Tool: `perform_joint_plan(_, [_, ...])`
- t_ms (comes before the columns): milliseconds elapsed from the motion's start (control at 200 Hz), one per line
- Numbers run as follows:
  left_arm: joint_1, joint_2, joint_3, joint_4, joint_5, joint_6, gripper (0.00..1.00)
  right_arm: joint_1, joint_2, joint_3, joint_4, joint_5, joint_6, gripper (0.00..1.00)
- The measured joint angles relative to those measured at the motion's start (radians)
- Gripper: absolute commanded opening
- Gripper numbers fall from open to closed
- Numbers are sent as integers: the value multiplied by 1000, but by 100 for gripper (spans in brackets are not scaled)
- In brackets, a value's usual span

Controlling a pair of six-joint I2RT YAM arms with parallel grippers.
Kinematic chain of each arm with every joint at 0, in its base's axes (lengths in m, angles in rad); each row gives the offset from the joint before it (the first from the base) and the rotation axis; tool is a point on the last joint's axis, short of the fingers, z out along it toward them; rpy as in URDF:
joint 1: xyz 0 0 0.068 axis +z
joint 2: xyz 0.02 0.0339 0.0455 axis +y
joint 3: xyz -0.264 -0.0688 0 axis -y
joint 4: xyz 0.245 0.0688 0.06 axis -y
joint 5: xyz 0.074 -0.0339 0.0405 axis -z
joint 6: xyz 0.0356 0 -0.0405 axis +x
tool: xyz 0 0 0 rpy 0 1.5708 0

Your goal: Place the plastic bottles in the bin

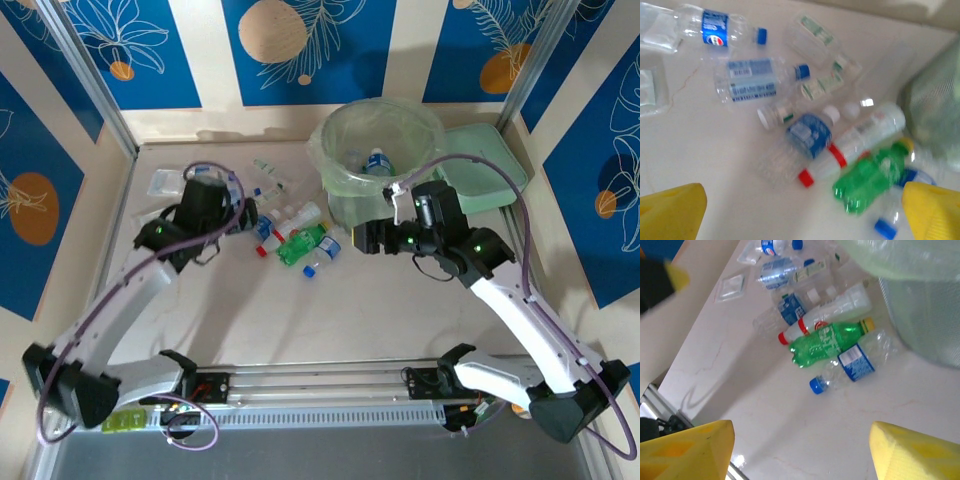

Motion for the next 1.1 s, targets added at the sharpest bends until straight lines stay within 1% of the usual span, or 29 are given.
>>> perform_joint_plan(90, [82,150,137,-45,6,-114,99,4,-20,-39,29,-20,20,72])
perform_joint_plan(200, [177,329,298,-111,2,-283,99,6,-36,-70,57,-41,40,72])
perform_joint_plan(345, [293,514,473,-184,34,-501,99,12,-38,-87,86,-53,48,72])
perform_joint_plan(520, [397,716,653,-204,90,-688,99,13,-38,-111,121,-61,55,72])
perform_joint_plan(640, [437,841,728,-177,142,-766,99,14,-33,-129,146,-64,66,72])
perform_joint_plan(740, [454,952,810,-161,175,-800,99,15,-8,-130,162,-64,73,72])
perform_joint_plan(905, [464,1135,1014,-179,214,-837,99,16,52,-130,175,-64,84,72])
perform_joint_plan(985, [464,1192,1087,-190,218,-845,99,18,72,-130,181,-63,88,72])
perform_joint_plan(1100, [465,1225,1117,-192,219,-851,99,19,89,-130,190,-63,93,72])
